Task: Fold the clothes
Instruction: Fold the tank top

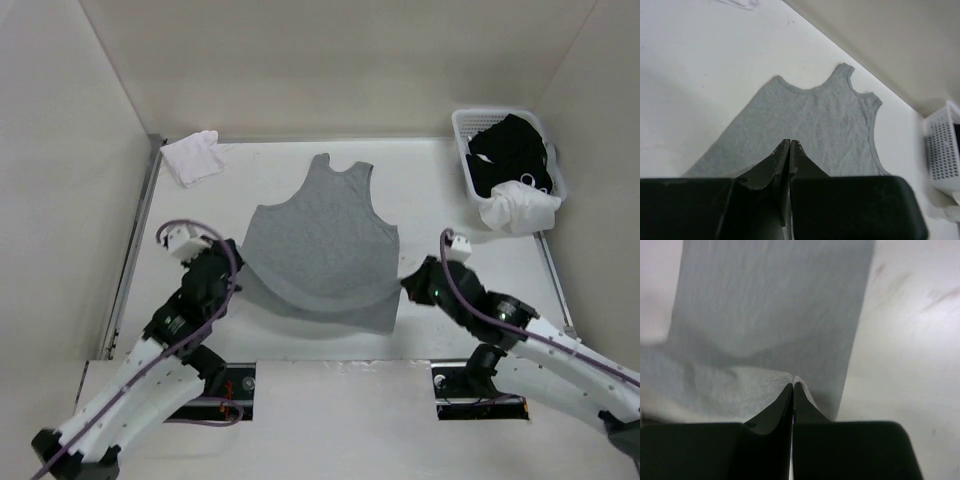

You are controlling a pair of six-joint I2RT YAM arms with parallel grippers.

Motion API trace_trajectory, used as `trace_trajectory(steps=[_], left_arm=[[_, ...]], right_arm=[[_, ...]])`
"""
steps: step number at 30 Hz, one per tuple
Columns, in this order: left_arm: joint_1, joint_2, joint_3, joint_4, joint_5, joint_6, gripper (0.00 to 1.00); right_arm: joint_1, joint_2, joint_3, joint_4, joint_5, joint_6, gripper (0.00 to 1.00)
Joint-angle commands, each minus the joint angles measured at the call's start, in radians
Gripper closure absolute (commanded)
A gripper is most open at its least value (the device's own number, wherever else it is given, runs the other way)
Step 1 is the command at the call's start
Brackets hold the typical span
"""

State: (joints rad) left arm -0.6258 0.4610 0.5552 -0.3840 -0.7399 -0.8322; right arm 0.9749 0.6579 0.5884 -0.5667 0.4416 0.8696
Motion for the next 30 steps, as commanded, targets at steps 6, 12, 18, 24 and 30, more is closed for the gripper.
trace_trajectory(steps=[6,12,18,24,30], left_arm=[[0.276,0.653,0.267,0.649,0.17,0.144,0.99],[0.41,1.074,0.546,0.737,0.289,0.107,0.99],[0.455,1.439,0.862,0.677,0.382,0.111,0.94],[0.461,1.478,0.867,0.66,0.389,0.127,0.66],[0.413,1.181,0.409,0.734,0.387,0.075,0.65]], right_arm=[[-0.659,0.454,0.255,0.554,-0.426,-0.253,1.0],[-0.785,0.831,0.531,0.628,-0.495,-0.259,1.0],[-0.845,1.218,0.859,0.648,-0.558,-0.224,0.99],[-0.844,1.323,0.937,0.642,-0.523,-0.176,0.53],[-0.757,1.093,0.601,0.747,-0.405,-0.173,0.59]])
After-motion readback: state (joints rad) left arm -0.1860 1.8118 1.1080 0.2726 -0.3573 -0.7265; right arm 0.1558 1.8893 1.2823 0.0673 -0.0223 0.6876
